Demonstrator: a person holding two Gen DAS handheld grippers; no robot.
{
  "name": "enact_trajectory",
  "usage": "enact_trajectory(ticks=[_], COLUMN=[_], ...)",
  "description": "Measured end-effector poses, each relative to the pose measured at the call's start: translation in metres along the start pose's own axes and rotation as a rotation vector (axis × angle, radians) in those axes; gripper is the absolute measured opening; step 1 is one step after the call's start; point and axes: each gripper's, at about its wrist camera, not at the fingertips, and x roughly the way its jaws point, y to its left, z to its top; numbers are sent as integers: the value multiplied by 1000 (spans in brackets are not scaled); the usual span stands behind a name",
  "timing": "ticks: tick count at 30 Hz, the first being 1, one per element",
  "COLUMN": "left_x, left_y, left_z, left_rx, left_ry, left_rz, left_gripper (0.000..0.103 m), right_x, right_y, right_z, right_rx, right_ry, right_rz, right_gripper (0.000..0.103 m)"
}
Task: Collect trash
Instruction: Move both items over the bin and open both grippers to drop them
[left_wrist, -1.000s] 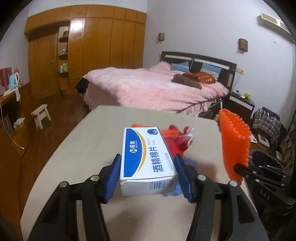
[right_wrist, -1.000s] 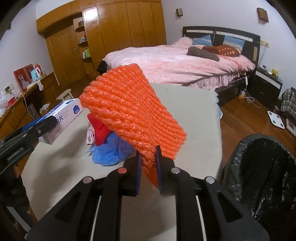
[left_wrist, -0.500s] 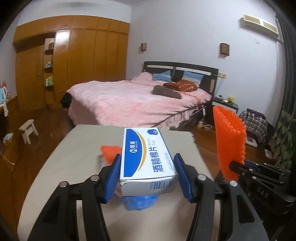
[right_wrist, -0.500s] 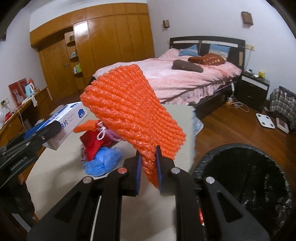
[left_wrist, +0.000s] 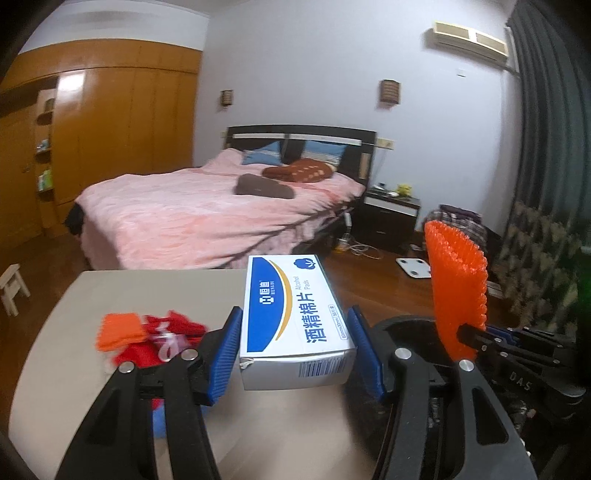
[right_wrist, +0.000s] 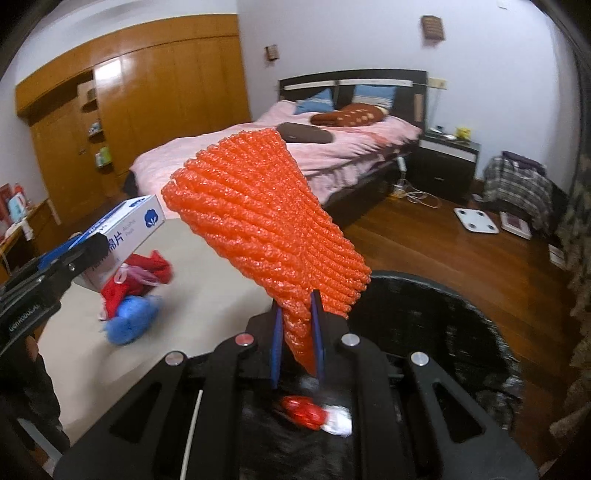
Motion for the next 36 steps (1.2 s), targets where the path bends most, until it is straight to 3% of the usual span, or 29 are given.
enact_trajectory(ticks=[12,24,25,26,30,33,34,36], left_x=[38,78,81,82,81,78,75,69], left_y=[-85,-123,-124,-123,-114,-105,-99,-88], left_z=[-2,-19,-20,-20,-24,-23,-23,-22], left_rx=[67,108,110,109,107,95,94,96], left_ry=[43,136,148,153,159,153,144,132], left_rz=[-163,-268,-276,-279,-270,-240,-220,-187], left_gripper=[57,58,63,70,76,82,86,91], right_x=[-7,5,6,7,9,5,4,0], right_y=[-75,-113,-115,-117,-122,-121,-119,-114], right_z=[-29,-52,-53,-55,-60,-62,-62,-61], right_rx=[87,142,144,147,146,134,131,119], right_ry=[43,98,104,109,115,96,88,65], right_rz=[-124,-170,-172,-178,-201,-222,-224,-230], right_gripper=[13,18,22,32,52,77,90,95])
